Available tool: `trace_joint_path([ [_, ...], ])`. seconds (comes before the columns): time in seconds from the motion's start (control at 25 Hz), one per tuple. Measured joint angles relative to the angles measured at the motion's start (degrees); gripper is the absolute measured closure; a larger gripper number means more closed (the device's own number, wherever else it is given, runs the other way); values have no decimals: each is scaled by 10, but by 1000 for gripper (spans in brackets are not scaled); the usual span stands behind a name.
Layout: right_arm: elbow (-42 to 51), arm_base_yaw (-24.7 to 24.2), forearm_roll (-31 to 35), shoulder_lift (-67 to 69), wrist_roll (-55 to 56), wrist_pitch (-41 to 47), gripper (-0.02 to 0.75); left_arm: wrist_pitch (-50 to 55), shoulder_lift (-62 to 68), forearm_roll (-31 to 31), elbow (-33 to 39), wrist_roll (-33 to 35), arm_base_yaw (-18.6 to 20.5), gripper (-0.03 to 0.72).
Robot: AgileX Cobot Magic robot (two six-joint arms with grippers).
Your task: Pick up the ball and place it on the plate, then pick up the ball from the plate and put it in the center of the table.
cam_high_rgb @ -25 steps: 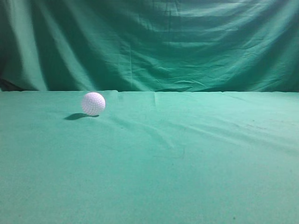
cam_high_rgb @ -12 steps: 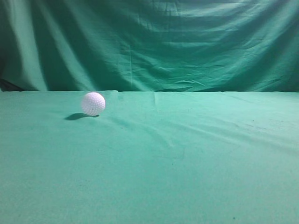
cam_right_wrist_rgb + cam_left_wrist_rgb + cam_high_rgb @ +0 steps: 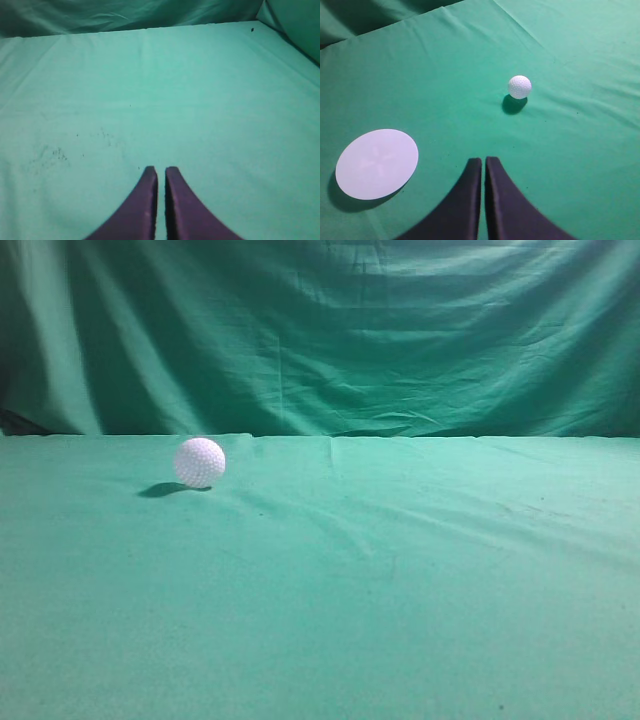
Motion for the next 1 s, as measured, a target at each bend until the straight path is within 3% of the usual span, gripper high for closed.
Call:
trace_joint_path([
  [1.0, 0, 0, 0, 0, 0, 4, 738, 0, -45, 8, 0, 0, 0, 688],
])
